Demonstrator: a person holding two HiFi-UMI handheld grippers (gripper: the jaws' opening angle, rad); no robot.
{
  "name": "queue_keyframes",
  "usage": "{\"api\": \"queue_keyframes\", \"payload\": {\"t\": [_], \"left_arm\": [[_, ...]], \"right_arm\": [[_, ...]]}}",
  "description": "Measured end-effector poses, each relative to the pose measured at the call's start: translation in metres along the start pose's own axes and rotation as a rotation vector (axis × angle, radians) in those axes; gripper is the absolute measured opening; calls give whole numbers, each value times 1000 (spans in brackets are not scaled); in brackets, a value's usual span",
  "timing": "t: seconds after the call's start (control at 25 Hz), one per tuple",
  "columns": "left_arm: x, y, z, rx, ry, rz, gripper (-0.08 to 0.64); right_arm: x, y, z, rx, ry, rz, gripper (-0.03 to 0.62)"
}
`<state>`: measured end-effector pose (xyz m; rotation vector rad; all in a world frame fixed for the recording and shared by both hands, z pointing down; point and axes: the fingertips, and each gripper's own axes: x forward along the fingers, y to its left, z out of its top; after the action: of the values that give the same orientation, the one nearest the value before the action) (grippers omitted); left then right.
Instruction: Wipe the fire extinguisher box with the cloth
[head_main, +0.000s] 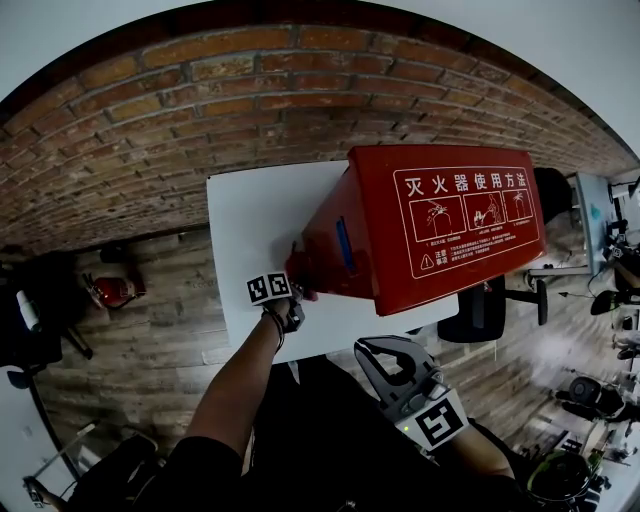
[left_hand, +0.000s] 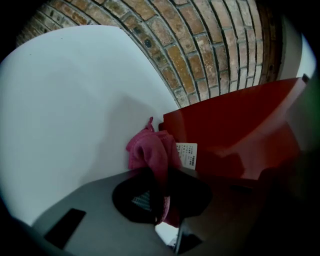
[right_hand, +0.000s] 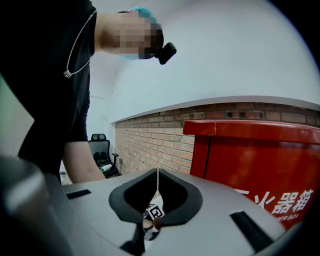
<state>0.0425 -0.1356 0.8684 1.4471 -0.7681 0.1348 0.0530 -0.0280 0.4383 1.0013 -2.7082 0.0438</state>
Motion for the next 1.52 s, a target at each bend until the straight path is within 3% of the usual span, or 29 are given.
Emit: {"api": "queue_keyframes", "payload": {"t": [1.52], "left_arm": [[-63, -95, 13, -14, -77, -205, 84]], "right_arm": [[4, 27, 22, -29, -51, 20, 26]]}}
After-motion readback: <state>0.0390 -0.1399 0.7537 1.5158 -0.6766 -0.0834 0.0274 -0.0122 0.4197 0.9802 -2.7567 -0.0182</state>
